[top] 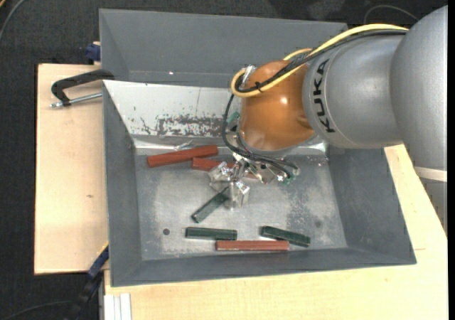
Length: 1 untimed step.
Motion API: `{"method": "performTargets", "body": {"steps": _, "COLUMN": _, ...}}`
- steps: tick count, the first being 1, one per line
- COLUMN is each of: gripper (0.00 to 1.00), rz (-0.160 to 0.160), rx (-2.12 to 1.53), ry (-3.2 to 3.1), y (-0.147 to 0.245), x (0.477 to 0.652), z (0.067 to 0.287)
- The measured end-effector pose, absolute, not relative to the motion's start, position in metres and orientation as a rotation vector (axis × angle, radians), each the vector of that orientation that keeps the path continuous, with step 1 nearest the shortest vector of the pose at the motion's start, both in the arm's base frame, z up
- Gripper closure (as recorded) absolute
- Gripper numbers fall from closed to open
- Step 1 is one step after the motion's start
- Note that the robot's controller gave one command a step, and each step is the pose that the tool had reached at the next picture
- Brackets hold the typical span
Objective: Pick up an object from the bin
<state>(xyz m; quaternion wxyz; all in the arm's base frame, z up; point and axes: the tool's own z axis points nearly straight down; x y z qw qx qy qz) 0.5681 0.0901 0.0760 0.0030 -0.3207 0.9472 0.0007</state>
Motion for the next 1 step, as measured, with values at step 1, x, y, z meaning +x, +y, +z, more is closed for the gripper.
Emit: {"method": "performTargets", "body": {"steps": 1, "gripper": 1.00, "rz": -0.002, "rx": -1.004, "ry": 2.959, "y": 0.0976, "x": 0.5813, "z": 0.2283}}
